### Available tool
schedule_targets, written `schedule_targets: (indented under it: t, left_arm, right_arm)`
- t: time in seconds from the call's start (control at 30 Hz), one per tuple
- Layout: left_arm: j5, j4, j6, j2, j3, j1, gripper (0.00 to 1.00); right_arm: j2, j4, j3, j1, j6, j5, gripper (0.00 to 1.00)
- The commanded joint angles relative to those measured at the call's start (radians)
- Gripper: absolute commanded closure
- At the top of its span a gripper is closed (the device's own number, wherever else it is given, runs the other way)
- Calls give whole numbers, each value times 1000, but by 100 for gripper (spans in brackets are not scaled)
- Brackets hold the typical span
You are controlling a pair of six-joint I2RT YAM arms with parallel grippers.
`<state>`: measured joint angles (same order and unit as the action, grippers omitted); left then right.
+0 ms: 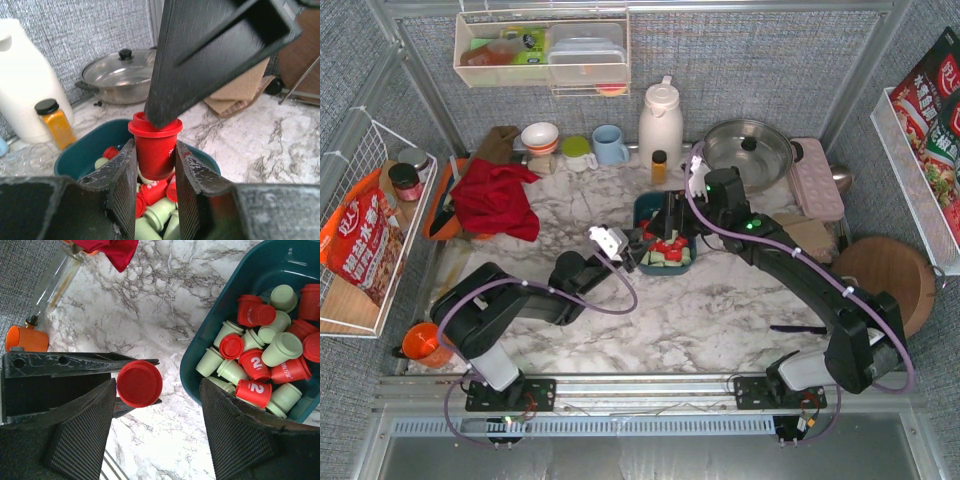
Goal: Mix the coffee capsules in the storage basket
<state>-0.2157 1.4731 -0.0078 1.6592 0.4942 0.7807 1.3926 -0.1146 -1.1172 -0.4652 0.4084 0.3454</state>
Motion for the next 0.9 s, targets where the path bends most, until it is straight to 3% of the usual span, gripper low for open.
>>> schedule_targets:
  t: [0.0,0.17,0.5,0.6,0.63,0.67,0.7,0.87]
  left_arm:
    - [-38,130,-11,31,27,9,67]
    - [-35,145,-31,49,41,11,65]
    - [-16,145,-39,62,45,12,57]
    - [1,144,-41,61,40,11,43]
    - [12,143,-40,60,36,11,30]
    - [22,139,-39,58,31,11,10]
    - [35,136,-39,54,24,11,2]
    - [117,126,-54,16,-45,11,1]
  right_arm:
    - [-5,7,9,-3,10,31,29]
    - [3,10,18,-4,10,37,36]
    - [23,37,31,-4,26,28,69]
    - [33,48,32,-5,32,19,71]
    - [36,53,32,-4,32,10,71]
    - [40,58,32,-5,32,-4,71]
    - [42,62,31,-3,29,-30,71]
    - [64,60,13,-2,-36,-225,71]
